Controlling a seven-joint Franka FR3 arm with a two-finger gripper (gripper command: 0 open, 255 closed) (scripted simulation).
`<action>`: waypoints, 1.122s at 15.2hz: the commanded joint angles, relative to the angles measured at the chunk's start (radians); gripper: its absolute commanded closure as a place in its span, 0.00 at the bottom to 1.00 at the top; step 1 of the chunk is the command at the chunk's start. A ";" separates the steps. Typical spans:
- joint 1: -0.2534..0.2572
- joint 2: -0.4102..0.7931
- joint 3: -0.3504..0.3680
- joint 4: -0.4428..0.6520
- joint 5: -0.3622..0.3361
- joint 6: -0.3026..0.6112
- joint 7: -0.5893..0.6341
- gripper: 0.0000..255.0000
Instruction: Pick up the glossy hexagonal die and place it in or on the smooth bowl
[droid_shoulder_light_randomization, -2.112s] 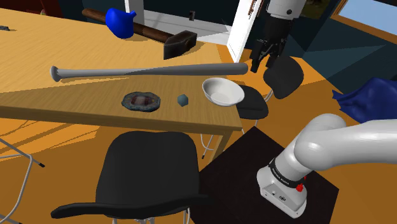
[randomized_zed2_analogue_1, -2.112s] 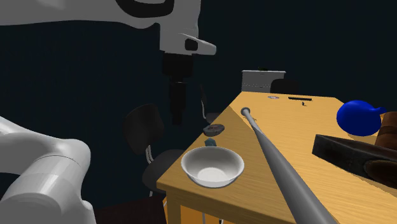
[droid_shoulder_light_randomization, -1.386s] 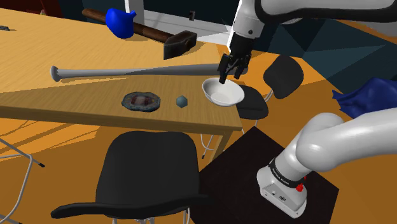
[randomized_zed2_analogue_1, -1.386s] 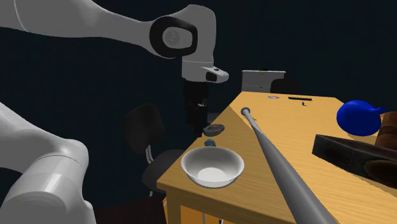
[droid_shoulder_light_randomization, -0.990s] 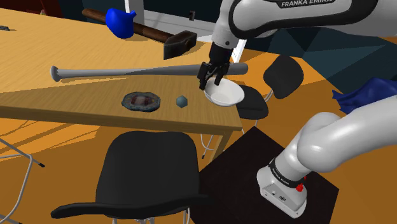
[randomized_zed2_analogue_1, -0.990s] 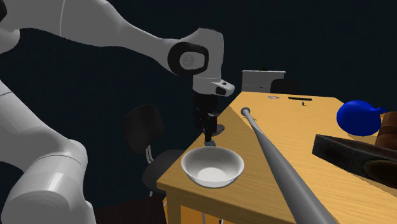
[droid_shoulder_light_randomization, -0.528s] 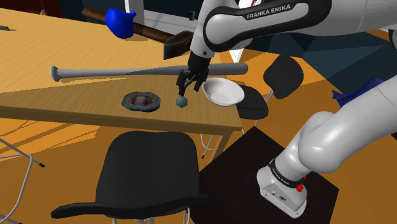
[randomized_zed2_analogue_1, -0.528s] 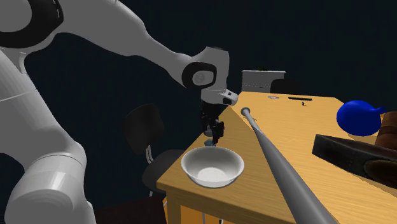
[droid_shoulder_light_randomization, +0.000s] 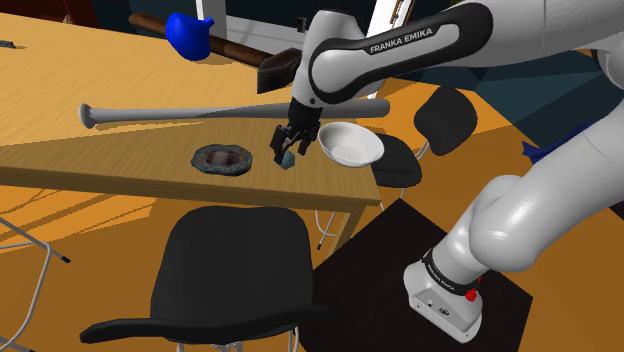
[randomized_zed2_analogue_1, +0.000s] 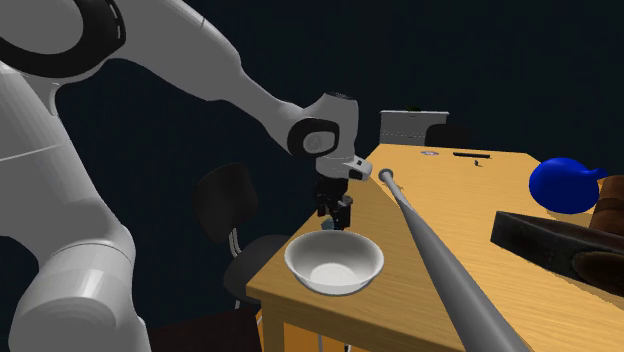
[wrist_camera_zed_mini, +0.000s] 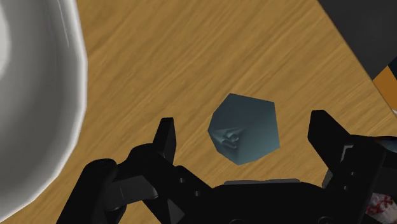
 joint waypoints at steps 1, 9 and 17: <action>0.000 0.007 0.001 -0.002 0.000 0.009 -0.001 0.00; 0.000 0.007 0.001 -0.001 0.000 0.009 -0.001 1.00; 0.000 0.007 0.001 -0.002 0.000 0.009 -0.001 1.00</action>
